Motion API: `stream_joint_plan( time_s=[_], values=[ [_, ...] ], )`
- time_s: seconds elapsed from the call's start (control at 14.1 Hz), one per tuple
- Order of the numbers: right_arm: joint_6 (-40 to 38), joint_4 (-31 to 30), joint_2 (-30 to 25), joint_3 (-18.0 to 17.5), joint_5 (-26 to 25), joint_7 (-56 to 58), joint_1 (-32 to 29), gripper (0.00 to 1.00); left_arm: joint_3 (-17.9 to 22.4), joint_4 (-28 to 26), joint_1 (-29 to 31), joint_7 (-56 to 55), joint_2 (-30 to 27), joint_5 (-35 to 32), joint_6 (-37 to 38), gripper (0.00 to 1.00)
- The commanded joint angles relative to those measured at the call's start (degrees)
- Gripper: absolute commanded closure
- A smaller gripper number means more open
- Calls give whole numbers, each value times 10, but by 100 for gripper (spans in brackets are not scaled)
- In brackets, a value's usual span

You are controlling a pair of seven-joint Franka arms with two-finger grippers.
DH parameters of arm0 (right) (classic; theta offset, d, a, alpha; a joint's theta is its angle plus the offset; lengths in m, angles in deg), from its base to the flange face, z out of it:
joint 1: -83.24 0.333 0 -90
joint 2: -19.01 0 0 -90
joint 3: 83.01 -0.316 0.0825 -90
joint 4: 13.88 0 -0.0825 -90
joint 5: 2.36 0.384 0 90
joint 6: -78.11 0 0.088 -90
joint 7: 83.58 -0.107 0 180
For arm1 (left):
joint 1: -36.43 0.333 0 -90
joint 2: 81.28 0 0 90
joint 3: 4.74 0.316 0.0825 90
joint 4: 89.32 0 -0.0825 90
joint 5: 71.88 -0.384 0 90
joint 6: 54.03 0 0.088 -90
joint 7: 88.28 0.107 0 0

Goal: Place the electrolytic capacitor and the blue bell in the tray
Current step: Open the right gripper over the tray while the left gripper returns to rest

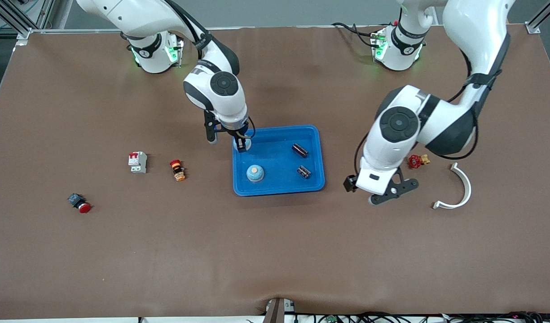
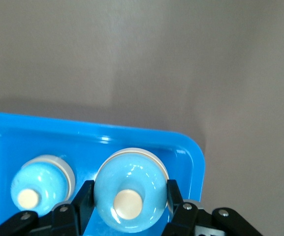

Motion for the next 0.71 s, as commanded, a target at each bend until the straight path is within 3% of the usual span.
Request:
stream_joint_plan(
  time_s=[0.0, 0.14, 0.43, 0.64],
  values=[
    [-3, 35, 38, 7, -52, -58, 14, 100, 0, 48, 11, 86, -8, -9, 75, 0],
    [-3, 48, 63, 7, -84, -84, 19, 100, -1, 70, 24, 137, -10, -9, 93, 0],
    [-3, 61, 87, 7, -101, -98, 27, 100, -1, 64, 43, 192, -45, 4, 101, 0],
    [-6, 75, 101, 7, -102, -106, 32, 100, 43, 57, 37, 257, -92, 53, 115, 0]
  ],
)
